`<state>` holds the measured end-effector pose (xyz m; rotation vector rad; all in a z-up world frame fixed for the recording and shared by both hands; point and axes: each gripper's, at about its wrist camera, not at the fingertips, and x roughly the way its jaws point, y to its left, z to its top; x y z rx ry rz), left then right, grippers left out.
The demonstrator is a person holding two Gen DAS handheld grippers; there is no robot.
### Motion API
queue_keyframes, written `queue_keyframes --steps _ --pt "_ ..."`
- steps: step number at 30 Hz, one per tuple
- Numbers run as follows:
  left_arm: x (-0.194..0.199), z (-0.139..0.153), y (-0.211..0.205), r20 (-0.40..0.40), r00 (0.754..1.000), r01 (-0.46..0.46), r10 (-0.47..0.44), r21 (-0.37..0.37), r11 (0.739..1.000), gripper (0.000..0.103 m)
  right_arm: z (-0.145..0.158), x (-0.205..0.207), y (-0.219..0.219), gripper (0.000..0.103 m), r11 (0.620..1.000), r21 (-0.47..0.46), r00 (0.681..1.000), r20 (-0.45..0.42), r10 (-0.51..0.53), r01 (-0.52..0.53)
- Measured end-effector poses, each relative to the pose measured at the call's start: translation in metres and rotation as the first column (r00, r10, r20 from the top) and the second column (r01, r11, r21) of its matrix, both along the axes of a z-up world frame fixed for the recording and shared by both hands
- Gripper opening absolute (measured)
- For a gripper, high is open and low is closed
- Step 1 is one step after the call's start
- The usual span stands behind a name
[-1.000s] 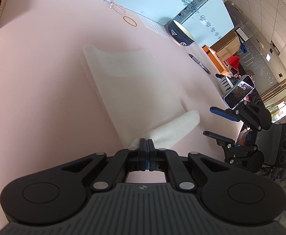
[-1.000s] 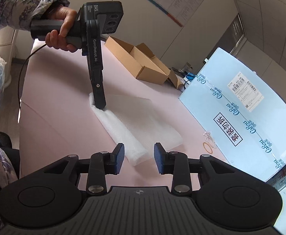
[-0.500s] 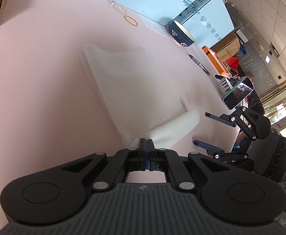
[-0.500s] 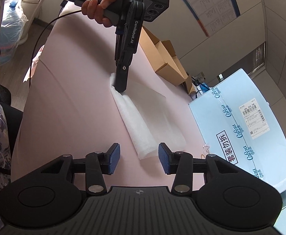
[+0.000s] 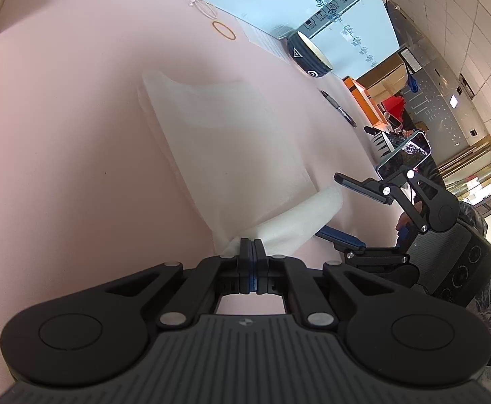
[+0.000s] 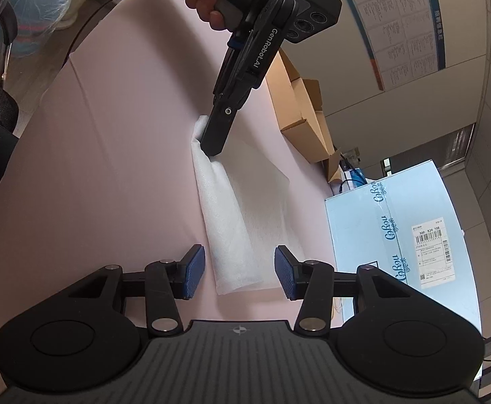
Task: Fold shopping bag
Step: 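Press the fold flat with the right tool while the left tool holds the sheet, then grasp the sheet edge with both tools and lift it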
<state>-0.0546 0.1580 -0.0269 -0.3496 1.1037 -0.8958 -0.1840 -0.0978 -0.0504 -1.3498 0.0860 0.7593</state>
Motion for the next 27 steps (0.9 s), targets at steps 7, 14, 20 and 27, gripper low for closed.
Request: queue_keyframes --steps 7,14,20,27 --pt "0.007 -0.001 -0.001 -0.011 0.999 0.035 -0.035 0.003 0.999 0.002 -0.011 -0.012 0.002 0.037 0.975 -0.194 0.986 0.100 0.131 -0.110" --pt "0.020 0.003 -0.011 -0.038 0.994 0.100 -0.099 0.045 0.994 0.002 -0.022 0.001 0.011 0.011 0.945 -0.285 0.978 0.088 0.190 -0.158" --pt "0.008 0.012 -0.014 0.049 0.995 0.082 -0.087 0.089 0.993 0.002 -0.019 0.010 0.013 0.006 0.974 -0.188 0.990 0.026 0.136 -0.129" --pt "-0.071 0.070 -0.035 0.491 0.836 0.129 -0.245 0.258 0.957 0.037 0.010 0.042 0.015 0.006 0.998 -0.017 0.972 -0.228 0.055 -0.060"
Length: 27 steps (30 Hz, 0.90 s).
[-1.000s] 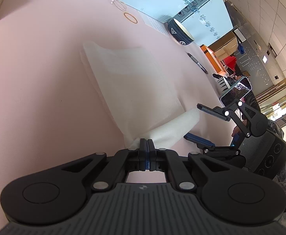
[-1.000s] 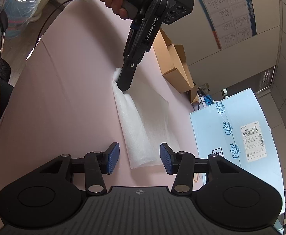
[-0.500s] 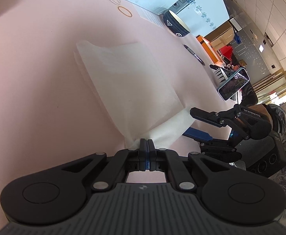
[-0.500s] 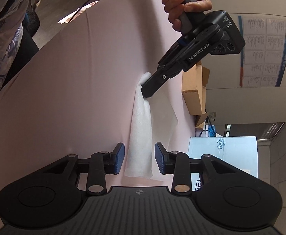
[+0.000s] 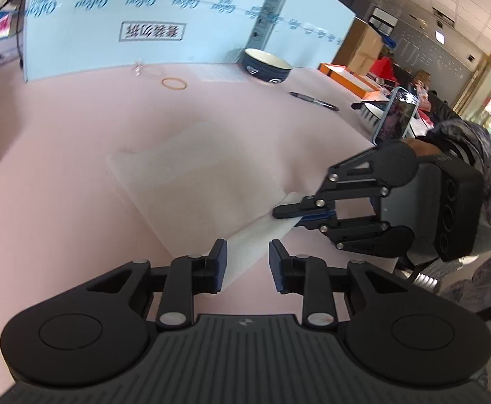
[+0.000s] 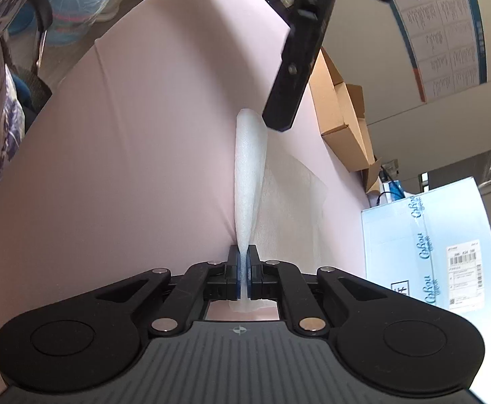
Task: Fold shopping bag
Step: 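Grasp the sheet edge with both tools and lift it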
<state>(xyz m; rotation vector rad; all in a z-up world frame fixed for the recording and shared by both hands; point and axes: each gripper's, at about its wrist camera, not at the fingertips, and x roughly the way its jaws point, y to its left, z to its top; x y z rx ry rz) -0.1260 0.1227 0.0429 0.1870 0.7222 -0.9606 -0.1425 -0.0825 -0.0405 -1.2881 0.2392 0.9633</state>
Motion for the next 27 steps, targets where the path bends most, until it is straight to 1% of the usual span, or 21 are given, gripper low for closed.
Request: queue_keyframes --steps 1,2,3,4,5,7,9,11,12,13,15,18,19,20,21,23,24,25,26,27 --pt "-0.007 0.003 -0.006 0.056 0.998 0.010 -0.012 0.035 0.999 0.038 0.004 0.006 0.000 0.006 1.000 0.013 0.999 -0.036 -0.002 0.003" --pt "-0.018 0.004 -0.016 0.161 0.986 0.021 -0.039 0.114 0.993 0.038 0.007 0.012 0.000 0.006 1.000 0.027 0.998 -0.070 -0.003 0.005" --pt "-0.023 0.003 -0.022 0.210 0.976 0.028 -0.061 0.156 0.987 0.038 0.011 0.019 -0.002 0.006 0.999 0.044 0.994 -0.113 -0.002 0.007" --pt "-0.024 -0.001 -0.028 0.242 0.966 0.040 -0.086 0.188 0.981 0.038 0.014 0.026 -0.003 0.006 0.998 0.064 0.988 -0.153 -0.002 0.012" --pt "-0.021 -0.005 -0.030 0.248 0.964 0.043 -0.095 0.208 0.977 0.038 0.016 0.032 -0.005 0.006 0.997 0.082 0.982 -0.187 -0.002 0.017" --pt "-0.015 -0.014 -0.036 0.254 0.961 0.046 -0.110 0.245 0.968 0.038 0.019 0.041 -0.007 0.006 0.993 0.110 0.971 -0.239 -0.002 0.029" --pt "-0.006 -0.023 -0.041 0.263 0.959 0.033 -0.109 0.277 0.960 0.038 0.020 0.048 -0.009 0.006 0.991 0.125 0.964 -0.267 -0.002 0.037" --pt "0.002 -0.030 -0.044 0.269 0.957 0.022 -0.106 0.300 0.954 0.035 0.022 0.054 -0.009 0.006 0.990 0.138 0.955 -0.298 0.000 0.043" --pt "0.006 -0.034 -0.045 0.256 0.960 0.027 -0.110 0.308 0.951 0.028 0.022 0.058 -0.008 0.006 0.988 0.145 0.950 -0.311 -0.002 0.049" --pt "0.010 -0.037 -0.045 0.234 0.966 0.034 -0.112 0.313 0.949 0.018 0.023 0.063 -0.009 0.006 0.985 0.161 0.942 -0.336 -0.007 0.065" --pt "0.013 -0.039 -0.043 0.190 0.978 0.023 -0.088 0.319 0.947 0.006 0.026 0.070 -0.013 0.006 0.974 0.201 0.922 -0.387 -0.017 0.102" --pt "0.011 -0.035 -0.036 0.094 0.994 0.035 -0.064 0.277 0.960 0.004 0.033 0.070 -0.021 0.006 0.959 0.248 0.884 -0.468 -0.007 0.139" --pt "0.009 -0.032 -0.035 0.064 0.997 0.034 -0.053 0.265 0.964 0.004 0.036 0.070 -0.023 0.006 0.954 0.261 0.867 -0.499 0.000 0.150" --pt "0.007 -0.031 -0.034 0.041 0.997 0.048 -0.061 0.274 0.961 0.004 0.040 0.069 -0.024 0.006 0.950 0.269 0.839 -0.544 0.011 0.161" --pt "0.005 -0.029 -0.030 0.006 0.998 0.062 -0.065 0.263 0.963 0.004 0.042 0.068 -0.026 0.006 0.945 0.278 0.798 -0.602 0.031 0.173" --pt "0.002 -0.026 -0.023 -0.073 0.995 0.089 -0.074 0.232 0.969 0.004 0.043 0.066 -0.027 0.006 0.937 0.294 0.755 -0.654 0.053 0.189" --pt "0.003 -0.025 -0.020 -0.115 0.990 0.102 -0.079 0.213 0.972 0.004 0.043 0.070 -0.028 0.006 0.926 0.307 0.718 -0.693 0.060 0.218" --pt "0.005 -0.025 -0.015 -0.158 0.985 0.097 -0.067 0.191 0.977 0.004 0.042 0.074 -0.029 0.006 0.915 0.319 0.680 -0.730 0.070 0.249" --pt "0.008 -0.025 -0.011 -0.202 0.978 0.088 -0.053 0.169 0.982 0.004 0.042 0.079 -0.030 0.006 0.901 0.329 0.638 -0.766 0.080 0.282" --pt "0.013 -0.027 -0.005 -0.239 0.971 0.063 -0.026 0.151 0.986 0.004 0.040 0.087 -0.031 0.006 0.881 0.339 0.588 -0.804 0.089 0.330"
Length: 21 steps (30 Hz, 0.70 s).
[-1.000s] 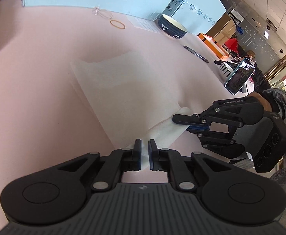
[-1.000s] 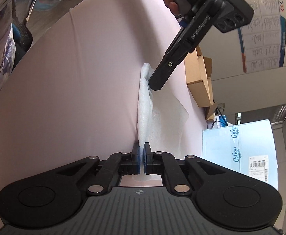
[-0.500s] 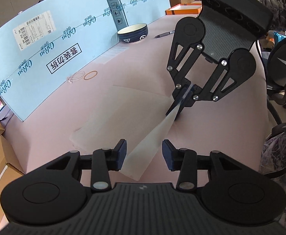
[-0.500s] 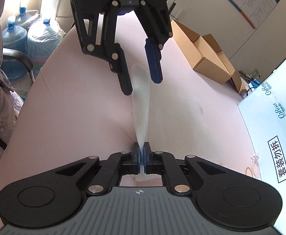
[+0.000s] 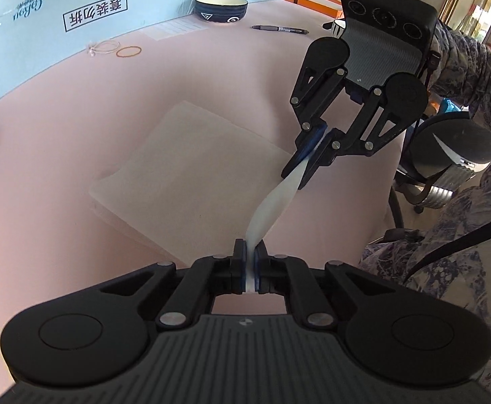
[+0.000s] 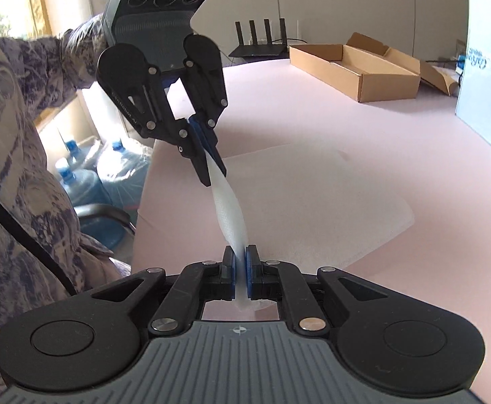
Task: Fold shopping bag
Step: 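Grasp the sheet edge with both tools and lift it, then lay the lifted edge over the sheet and open both tools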
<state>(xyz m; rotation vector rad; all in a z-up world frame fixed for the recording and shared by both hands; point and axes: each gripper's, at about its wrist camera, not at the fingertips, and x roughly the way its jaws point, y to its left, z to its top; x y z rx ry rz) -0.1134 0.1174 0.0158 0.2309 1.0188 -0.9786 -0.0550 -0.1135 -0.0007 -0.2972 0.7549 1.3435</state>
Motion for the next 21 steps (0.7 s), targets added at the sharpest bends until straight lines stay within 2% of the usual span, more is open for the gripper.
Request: queue_keyframes --steps 4,8,10,14,17,19,21 --pt "0.023 -0.010 0.018 -0.120 0.985 -0.124 0.121 -0.016 0.992 0.005 -0.010 0.029 -0.010 0.010 0.985 0.115 0.970 -0.218 -0.104 0.132" --pt "0.044 -0.022 0.035 -0.245 0.954 -0.195 0.174 -0.064 0.979 0.007 -0.018 0.036 -0.017 0.011 0.971 0.102 0.950 -0.250 -0.185 0.216" --pt "0.052 -0.027 0.040 -0.289 0.941 -0.211 0.178 -0.089 0.973 0.007 -0.021 0.036 -0.023 0.008 0.960 0.125 0.937 -0.282 -0.208 0.251" --pt "0.061 -0.034 0.046 -0.352 0.919 -0.234 0.178 -0.121 0.965 0.007 -0.021 0.026 -0.036 0.007 0.947 0.146 0.931 -0.276 -0.238 0.286" --pt "0.067 -0.036 0.048 -0.394 0.903 -0.239 0.171 -0.130 0.962 0.008 -0.018 0.016 -0.042 0.007 0.940 0.148 0.934 -0.237 -0.267 0.306" --pt "0.071 -0.037 0.046 -0.408 0.898 -0.235 0.166 -0.127 0.964 0.008 -0.013 0.003 -0.046 0.009 0.930 0.143 0.934 -0.169 -0.314 0.338" --pt "0.074 -0.038 0.043 -0.413 0.896 -0.228 0.162 -0.117 0.967 0.007 -0.004 -0.019 -0.055 0.013 0.911 0.168 0.926 -0.032 -0.377 0.377"
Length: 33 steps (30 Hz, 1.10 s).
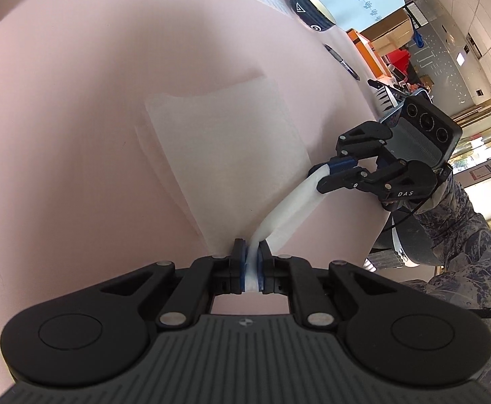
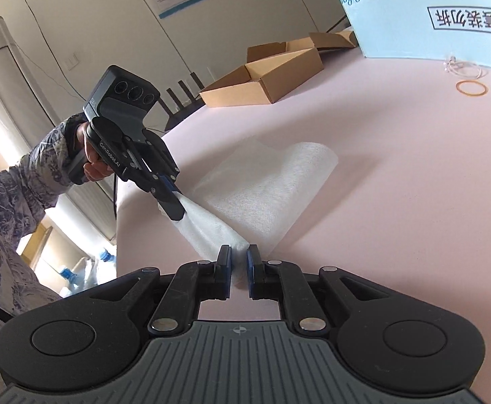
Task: Fold shopping bag
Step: 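Lay the lifted edge over the sheet and open both tools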
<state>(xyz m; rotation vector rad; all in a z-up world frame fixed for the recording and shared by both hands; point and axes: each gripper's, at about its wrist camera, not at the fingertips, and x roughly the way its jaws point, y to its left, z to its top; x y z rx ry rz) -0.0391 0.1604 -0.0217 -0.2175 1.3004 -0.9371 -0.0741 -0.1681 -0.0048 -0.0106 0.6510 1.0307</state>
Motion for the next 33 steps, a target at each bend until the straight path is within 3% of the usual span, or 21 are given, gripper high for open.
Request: queue_keyframes --steps 2,5,9,15,21,22,24,26,28,31,33 --pt "0.000 0.002 -0.005 0.008 1.000 0.013 -0.013 0.015 1.000 0.007 0.010 -0.022 -0.010 0.013 0.999 -0.008 0.990 0.129 -0.051 0.053" --pt "0.001 0.005 -0.013 0.021 0.999 0.034 -0.035 0.047 0.998 0.007 0.023 -0.046 -0.009 0.008 0.998 -0.026 0.973 0.225 -0.055 0.063" --pt "0.005 0.005 -0.018 0.007 0.999 0.046 -0.047 0.061 0.997 0.007 0.023 -0.062 0.021 0.007 0.994 -0.107 0.965 0.255 0.057 -0.031" --pt "0.000 0.006 -0.017 0.026 0.999 0.031 -0.032 0.063 0.998 0.007 -0.001 -0.051 0.052 0.006 0.959 -0.279 0.940 0.314 0.132 -0.041" --pt "-0.019 0.014 -0.005 0.130 0.992 -0.012 0.005 0.050 0.999 0.009 -0.009 -0.045 0.038 0.004 0.941 -0.335 0.911 0.376 0.171 -0.038" --pt "-0.026 0.021 -0.001 0.176 0.984 -0.034 0.023 0.059 0.998 0.022 -0.009 -0.044 0.039 0.004 0.942 -0.333 0.911 0.375 0.173 -0.041" --pt "-0.042 0.039 0.013 0.283 0.956 -0.095 0.076 0.053 0.994 0.030 -0.010 -0.042 0.040 0.004 0.941 -0.336 0.909 0.376 0.179 -0.046" --pt "-0.060 0.058 0.025 0.359 0.922 -0.146 0.146 -0.026 0.989 0.030 -0.011 -0.041 0.042 0.004 0.939 -0.341 0.905 0.382 0.186 -0.049" --pt "-0.086 0.078 0.027 0.454 0.869 -0.165 0.196 -0.109 0.980 0.029 -0.012 -0.040 0.044 0.004 0.936 -0.347 0.900 0.391 0.195 -0.052" --pt "-0.111 0.086 0.007 0.564 0.803 -0.159 0.189 -0.102 0.982 0.029 -0.012 -0.034 0.049 0.004 0.936 -0.350 0.895 0.401 0.197 -0.049" --pt "-0.111 0.076 -0.012 0.589 0.784 -0.188 0.195 -0.073 0.979 0.025 -0.013 -0.031 0.052 0.004 0.936 -0.348 0.892 0.407 0.195 -0.046"
